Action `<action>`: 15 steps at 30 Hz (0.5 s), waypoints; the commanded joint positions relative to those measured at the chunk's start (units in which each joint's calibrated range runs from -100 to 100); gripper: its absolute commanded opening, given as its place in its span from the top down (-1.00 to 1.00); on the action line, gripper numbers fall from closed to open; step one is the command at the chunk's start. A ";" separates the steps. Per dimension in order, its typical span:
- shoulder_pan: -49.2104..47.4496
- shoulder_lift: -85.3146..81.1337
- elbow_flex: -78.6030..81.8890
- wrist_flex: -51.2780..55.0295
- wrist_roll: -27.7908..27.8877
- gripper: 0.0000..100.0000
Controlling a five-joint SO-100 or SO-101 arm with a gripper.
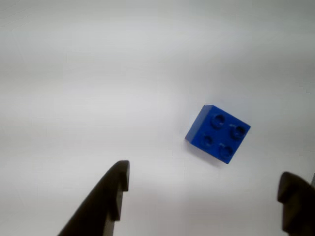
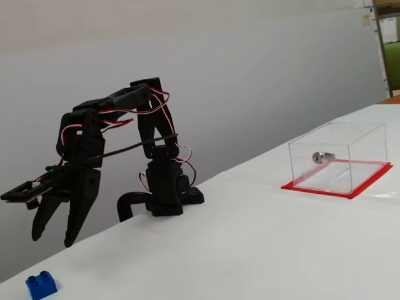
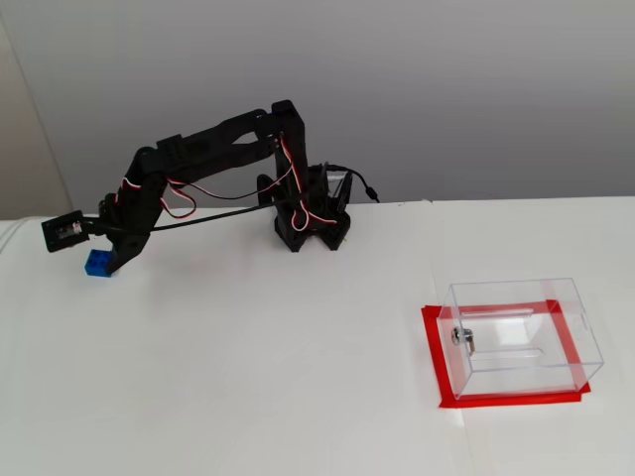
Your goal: Pick the blue lego brick and place it into the transparent box
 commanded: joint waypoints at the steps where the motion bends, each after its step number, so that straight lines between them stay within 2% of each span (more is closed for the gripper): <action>1: 0.37 1.88 -7.26 -1.48 -0.47 0.30; 15: 2.74 15.63 -19.19 -1.48 0.06 0.31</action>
